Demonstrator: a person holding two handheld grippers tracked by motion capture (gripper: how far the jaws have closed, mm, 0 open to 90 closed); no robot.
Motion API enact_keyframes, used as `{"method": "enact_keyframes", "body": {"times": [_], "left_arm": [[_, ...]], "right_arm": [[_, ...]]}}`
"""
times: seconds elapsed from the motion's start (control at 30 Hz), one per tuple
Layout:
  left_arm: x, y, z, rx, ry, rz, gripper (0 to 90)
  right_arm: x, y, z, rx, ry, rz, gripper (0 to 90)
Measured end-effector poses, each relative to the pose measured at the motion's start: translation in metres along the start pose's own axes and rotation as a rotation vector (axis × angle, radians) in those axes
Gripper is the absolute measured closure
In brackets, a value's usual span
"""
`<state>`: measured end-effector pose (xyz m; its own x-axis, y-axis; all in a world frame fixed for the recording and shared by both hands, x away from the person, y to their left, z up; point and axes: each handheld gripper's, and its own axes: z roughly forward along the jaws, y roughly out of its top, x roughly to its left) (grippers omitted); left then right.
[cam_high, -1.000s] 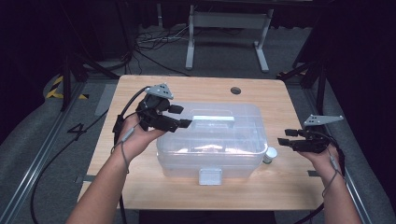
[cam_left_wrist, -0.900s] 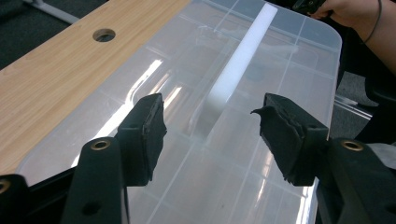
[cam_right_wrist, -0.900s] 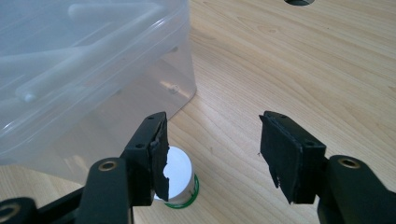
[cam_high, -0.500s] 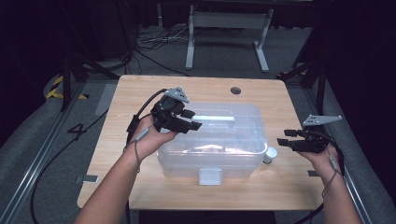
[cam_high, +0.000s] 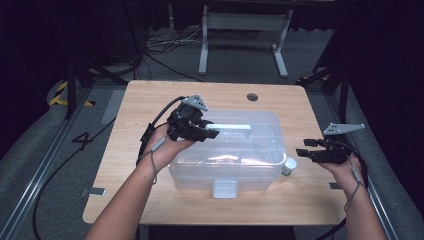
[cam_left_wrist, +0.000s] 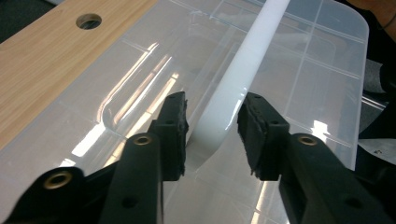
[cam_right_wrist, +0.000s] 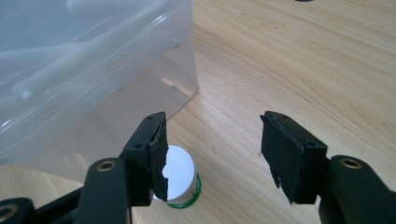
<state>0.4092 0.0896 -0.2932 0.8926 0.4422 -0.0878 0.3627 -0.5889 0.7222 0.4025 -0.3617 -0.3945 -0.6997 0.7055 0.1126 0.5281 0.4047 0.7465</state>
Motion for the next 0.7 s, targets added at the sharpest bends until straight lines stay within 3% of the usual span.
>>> {"method": "enact_keyframes", "body": {"times": [0.13,0.27,0.4,0.43,0.53,0.7], "left_arm": [[-0.0018,-0.0002,0.0006,0.011,0.03,0.02,67.7],[-0.0019,-0.0015,0.0012,0.0,0.032,0.006,68.2],[0.0018,-0.0031,0.0009,-0.008,0.003,0.01,68.9],[0.0046,-0.0052,0.0008,-0.021,-0.016,0.053,69.7],[0.0042,-0.0062,0.0005,-0.026,-0.008,0.098,71.3],[-0.0004,-0.0024,-0.0001,0.005,0.032,0.128,72.4]], "right_arm": [[0.0007,0.0,0.0011,0.005,0.0,0.0,41.4],[0.0011,0.0002,0.0015,0.006,0.002,-0.003,41.4],[0.0011,0.0002,0.0015,0.005,0.002,-0.003,41.3],[0.0011,0.0002,0.0016,0.006,0.002,-0.003,41.2],[0.0013,0.0003,0.0018,0.007,0.001,-0.005,41.1],[0.0021,-0.0001,0.0032,0.011,0.001,-0.007,41.0]]}}
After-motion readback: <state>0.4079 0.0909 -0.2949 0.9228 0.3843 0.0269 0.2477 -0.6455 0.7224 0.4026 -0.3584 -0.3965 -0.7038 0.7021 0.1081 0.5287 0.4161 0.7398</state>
